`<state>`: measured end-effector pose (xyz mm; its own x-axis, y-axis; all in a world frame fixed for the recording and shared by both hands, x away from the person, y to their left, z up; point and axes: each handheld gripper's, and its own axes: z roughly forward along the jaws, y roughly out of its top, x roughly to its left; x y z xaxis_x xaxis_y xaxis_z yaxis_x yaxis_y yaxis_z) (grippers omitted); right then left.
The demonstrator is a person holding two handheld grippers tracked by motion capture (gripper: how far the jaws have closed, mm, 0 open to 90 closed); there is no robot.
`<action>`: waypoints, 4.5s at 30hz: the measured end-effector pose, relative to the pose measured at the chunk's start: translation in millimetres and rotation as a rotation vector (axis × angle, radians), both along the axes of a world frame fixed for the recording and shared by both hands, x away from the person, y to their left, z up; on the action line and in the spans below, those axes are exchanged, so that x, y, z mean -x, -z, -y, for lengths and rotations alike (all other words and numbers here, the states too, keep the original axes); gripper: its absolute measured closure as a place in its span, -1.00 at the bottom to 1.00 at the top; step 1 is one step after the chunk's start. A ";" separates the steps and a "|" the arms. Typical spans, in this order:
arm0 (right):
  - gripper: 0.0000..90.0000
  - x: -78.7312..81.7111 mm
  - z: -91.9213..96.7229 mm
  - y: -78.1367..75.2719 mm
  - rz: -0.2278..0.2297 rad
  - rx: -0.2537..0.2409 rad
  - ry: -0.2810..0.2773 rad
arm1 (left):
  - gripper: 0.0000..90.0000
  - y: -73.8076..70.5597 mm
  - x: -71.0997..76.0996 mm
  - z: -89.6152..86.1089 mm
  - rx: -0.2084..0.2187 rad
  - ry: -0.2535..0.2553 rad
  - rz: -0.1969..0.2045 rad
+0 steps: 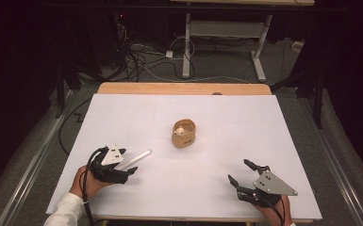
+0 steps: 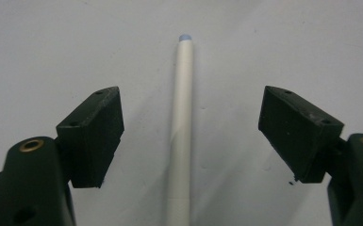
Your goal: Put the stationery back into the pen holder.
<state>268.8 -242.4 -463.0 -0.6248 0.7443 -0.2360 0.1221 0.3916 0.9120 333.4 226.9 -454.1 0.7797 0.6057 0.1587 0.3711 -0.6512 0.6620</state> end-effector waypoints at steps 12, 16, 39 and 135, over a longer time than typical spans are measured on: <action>-0.38 -5.6 -5.7 7.5 -0.057 0.042 -0.037 | -0.21 -9.6 -57.9 29.9 -0.200 0.025 -0.273; -0.38 -5.9 -4.0 5.7 -0.053 0.030 -0.034 | -0.05 -4.6 -75.7 39.0 -0.229 0.035 -0.376; -0.33 -4.7 -3.6 5.4 -0.059 0.044 -0.045 | 0.66 -12.4 -84.7 54.7 -0.346 0.067 -0.424; -0.41 -3.5 6.7 -1.4 -0.007 -0.024 -0.001 | 0.66 -91.8 -99.4 138.9 0.619 0.105 0.265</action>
